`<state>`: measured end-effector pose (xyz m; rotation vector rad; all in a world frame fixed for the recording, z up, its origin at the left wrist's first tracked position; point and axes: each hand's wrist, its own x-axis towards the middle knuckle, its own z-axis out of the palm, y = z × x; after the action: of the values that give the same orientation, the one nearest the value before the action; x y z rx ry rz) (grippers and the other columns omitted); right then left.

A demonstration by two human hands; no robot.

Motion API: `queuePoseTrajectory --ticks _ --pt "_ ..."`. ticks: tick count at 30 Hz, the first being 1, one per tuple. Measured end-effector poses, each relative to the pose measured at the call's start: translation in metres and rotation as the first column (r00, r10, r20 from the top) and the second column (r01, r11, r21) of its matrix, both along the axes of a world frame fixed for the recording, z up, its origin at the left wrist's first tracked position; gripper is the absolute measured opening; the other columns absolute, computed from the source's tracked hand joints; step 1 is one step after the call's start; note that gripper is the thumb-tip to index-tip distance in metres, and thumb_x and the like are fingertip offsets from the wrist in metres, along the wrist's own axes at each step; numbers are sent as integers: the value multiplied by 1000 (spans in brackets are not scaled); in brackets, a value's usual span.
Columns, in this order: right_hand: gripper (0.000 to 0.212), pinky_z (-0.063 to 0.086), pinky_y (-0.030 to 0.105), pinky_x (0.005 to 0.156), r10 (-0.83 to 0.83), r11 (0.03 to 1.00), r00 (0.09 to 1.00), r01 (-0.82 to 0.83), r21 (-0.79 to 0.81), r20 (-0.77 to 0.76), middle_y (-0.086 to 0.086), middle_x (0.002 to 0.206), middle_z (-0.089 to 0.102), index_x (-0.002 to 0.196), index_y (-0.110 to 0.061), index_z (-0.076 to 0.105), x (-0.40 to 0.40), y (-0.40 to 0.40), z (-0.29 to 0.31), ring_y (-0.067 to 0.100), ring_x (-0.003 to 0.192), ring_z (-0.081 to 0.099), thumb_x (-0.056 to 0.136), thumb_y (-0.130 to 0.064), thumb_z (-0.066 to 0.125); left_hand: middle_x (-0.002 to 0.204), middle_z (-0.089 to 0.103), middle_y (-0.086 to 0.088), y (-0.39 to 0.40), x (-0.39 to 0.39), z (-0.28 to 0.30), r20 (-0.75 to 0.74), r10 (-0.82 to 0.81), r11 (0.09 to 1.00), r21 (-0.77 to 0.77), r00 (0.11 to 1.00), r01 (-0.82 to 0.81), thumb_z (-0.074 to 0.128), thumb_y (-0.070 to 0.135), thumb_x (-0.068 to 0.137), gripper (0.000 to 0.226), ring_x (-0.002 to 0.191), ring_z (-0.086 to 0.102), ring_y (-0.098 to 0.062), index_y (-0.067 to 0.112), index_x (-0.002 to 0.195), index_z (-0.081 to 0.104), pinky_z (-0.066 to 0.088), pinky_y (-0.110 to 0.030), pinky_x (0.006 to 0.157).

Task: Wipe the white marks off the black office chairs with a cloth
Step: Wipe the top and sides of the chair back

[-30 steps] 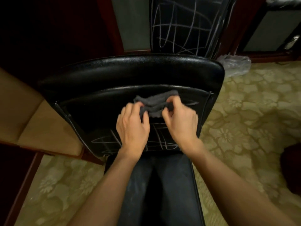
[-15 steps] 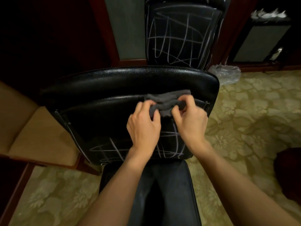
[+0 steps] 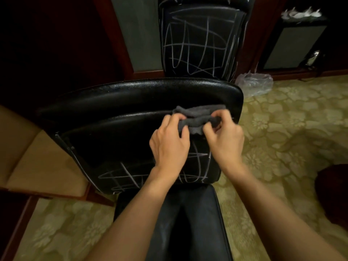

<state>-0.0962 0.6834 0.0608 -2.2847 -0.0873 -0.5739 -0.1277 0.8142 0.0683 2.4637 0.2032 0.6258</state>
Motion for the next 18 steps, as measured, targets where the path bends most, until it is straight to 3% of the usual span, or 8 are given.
queuePoseTrajectory --ticks 5,7,10,12,14,18 --pt "21 52 42 60 22 999 985 -30 -45 -173 1 69 67 104 -18 60 -42 -3 -53 35 69 67 86 -25 67 105 63 0 5 -35 -49 -219 -18 995 92 976 39 64 25 91 24 86 66 -28 21 115 63 51 -41 73" --pt "20 52 43 61 33 999 986 -39 -33 -165 -1 67 66 104 -20 60 -40 -4 -43 32 68 67 86 -25 67 102 63 0 6 -35 -43 -176 -37 995 86 984 53 65 25 91 22 80 66 -27 21 112 64 52 -41 70" --pt "17 50 39 58 -20 998 1000 19 66 7 -6 61 59 100 -20 61 -18 -7 -9 27 61 64 84 -23 67 102 63 1 1 -17 -9 13 -58 997 43 998 57 64 24 92 20 76 65 -25 22 111 64 51 -40 67" --pt "15 45 33 57 -70 990 997 64 122 44 -11 58 52 98 -20 61 -2 -11 9 19 57 58 84 -22 66 103 62 3 -8 -3 14 89 -68 997 30 994 66 62 23 93 19 79 64 -20 22 112 64 50 -36 68" --pt "16 45 34 58 -100 986 995 98 133 9 -10 59 54 100 -20 61 4 -13 9 18 57 57 85 -23 65 104 61 5 -17 5 20 70 -76 996 43 995 73 62 23 93 19 84 63 -17 23 112 63 49 -35 70" --pt "21 50 42 61 -77 992 990 88 88 -119 7 69 67 103 -16 58 -23 -14 -40 36 69 66 85 -25 66 108 61 0 -20 -10 -20 -113 -62 990 116 992 75 63 24 90 23 86 66 -29 22 114 62 51 -41 70"
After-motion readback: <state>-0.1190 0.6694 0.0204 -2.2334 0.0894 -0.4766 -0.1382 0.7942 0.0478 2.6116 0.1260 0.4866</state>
